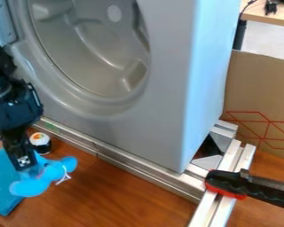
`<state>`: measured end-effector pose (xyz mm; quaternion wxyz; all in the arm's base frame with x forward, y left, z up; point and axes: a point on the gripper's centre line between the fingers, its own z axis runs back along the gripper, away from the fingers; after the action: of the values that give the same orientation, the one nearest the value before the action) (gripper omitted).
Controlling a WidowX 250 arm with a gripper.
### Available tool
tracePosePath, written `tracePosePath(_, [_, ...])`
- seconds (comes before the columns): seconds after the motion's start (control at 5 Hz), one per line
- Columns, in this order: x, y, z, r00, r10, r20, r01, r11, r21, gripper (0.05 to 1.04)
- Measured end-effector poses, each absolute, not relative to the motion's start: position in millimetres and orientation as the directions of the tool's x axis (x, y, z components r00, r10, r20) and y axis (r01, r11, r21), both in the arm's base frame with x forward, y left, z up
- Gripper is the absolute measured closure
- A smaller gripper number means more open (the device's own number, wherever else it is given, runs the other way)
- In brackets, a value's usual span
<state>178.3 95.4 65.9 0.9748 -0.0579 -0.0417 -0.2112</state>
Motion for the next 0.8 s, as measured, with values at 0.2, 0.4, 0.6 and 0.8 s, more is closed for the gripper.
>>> tracePosePath(0.2, [193.5,91.7,52.2,0.871,-0.459,0.176,0.485,0.862,-0.148,0.973])
tracePosePath(0.4, [203.7,99.1,38.1,0.866,-0.471,0.167,0.496,0.850,-0.176,0.973])
tracePosePath(0.6, [213.0,99.3,21.7,0.866,-0.462,0.191,0.495,0.845,-0.201,0.973])
tracePosePath(0.8, [216.4,106.7,18.5,0.891,-0.422,0.167,0.448,0.877,-0.176,0.973])
